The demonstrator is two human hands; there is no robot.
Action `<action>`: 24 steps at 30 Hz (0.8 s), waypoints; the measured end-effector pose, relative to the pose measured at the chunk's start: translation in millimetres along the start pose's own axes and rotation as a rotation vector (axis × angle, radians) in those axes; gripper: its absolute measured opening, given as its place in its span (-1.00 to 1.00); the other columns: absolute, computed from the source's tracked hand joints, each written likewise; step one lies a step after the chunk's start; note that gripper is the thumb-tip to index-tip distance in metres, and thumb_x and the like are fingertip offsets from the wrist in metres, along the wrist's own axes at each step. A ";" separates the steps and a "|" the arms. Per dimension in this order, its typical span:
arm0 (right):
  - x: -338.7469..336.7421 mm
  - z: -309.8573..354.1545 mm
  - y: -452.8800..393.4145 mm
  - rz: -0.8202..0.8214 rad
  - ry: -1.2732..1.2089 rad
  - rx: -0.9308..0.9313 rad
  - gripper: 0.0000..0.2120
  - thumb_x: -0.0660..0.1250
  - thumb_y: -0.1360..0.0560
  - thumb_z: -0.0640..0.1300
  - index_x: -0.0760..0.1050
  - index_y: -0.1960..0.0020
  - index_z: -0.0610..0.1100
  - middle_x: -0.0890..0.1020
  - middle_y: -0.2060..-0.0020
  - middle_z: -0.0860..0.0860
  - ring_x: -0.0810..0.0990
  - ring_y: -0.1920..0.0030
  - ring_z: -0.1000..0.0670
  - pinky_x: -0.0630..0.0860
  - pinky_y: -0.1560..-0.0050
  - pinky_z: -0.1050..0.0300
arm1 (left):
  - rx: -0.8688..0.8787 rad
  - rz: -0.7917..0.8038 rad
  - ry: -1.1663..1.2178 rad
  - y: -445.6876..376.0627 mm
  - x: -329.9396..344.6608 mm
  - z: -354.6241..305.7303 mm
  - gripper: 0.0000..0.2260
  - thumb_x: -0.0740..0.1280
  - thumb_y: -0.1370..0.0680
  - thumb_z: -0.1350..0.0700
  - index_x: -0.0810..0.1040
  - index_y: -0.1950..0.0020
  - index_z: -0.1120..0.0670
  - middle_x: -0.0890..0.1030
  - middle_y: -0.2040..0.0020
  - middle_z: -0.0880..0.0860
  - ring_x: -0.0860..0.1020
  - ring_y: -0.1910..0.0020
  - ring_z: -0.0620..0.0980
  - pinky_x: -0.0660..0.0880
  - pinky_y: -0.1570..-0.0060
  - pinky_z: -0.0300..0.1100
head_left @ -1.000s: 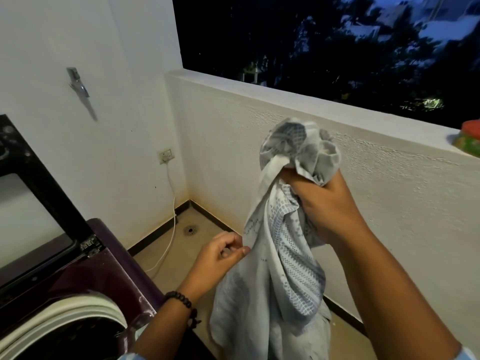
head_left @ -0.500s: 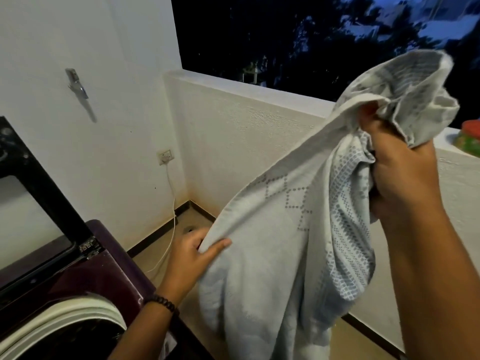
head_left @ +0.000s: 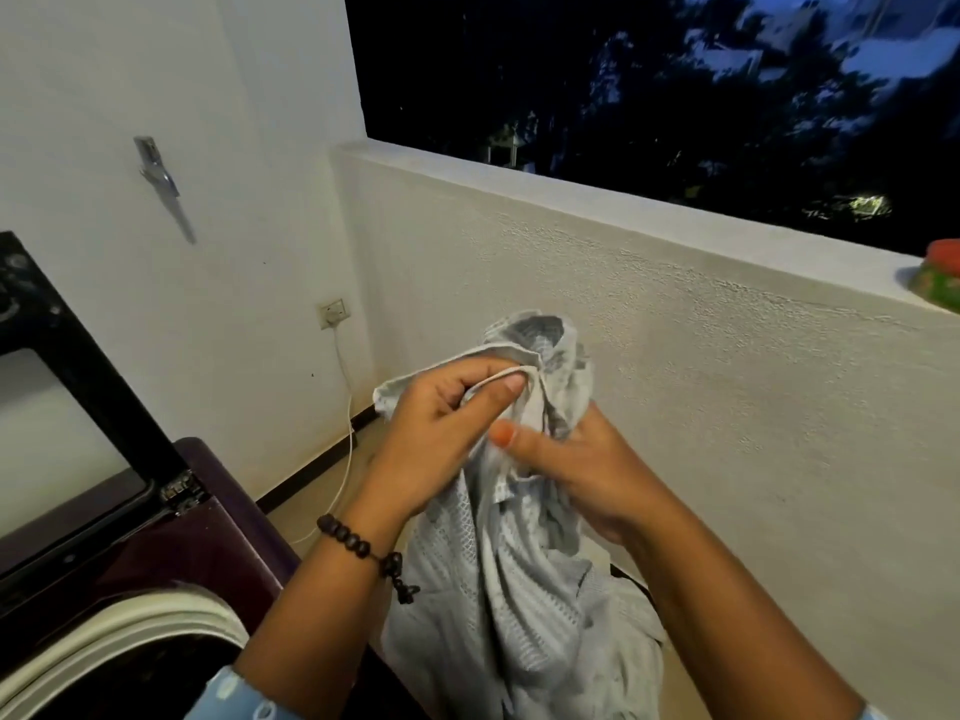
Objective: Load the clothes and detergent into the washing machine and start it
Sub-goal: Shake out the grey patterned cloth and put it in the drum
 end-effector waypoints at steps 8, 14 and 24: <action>-9.2 -7.3 0.9 -0.071 0.173 -0.023 -0.59 0.50 -0.37 -0.34 0.58 -0.13 -0.01 0.70 -0.03 -0.04 0.68 -0.06 -0.04 0.58 -0.14 -0.15 | -0.047 0.115 0.043 14.1 -11.9 11.6 -0.71 0.54 -0.37 0.13 0.58 -0.04 0.09 0.63 0.06 0.03 0.59 0.06 -0.03 0.58 0.05 -0.18; -27.1 22.8 1.5 -0.232 0.125 -0.126 -0.69 0.48 -0.38 -0.31 0.63 -0.05 -0.01 0.72 0.02 -0.04 0.70 -0.01 -0.08 0.60 -0.08 -0.20 | -0.161 0.084 -0.110 38.1 -24.3 50.9 -0.53 0.56 -0.30 -0.01 0.58 -0.12 0.14 0.63 -0.04 0.21 0.60 -0.04 0.23 0.53 -0.07 0.17; -49.7 87.3 27.0 -0.472 -0.053 -0.324 -0.66 0.40 -0.40 -0.36 0.57 -0.16 -0.20 0.73 0.10 0.01 0.71 0.06 -0.05 0.63 0.12 0.11 | -0.324 0.205 -0.402 64.9 -35.3 135.1 -0.31 0.31 -0.34 -0.46 0.65 0.04 0.18 0.64 0.03 0.21 0.59 0.07 0.17 0.53 0.01 0.14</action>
Point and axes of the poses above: each hand's wrist, its own y-axis away from the middle knuckle, its own x-axis out of the palm, z = x × y, the point moved 8 cm from there along -y, towards the middle knuckle
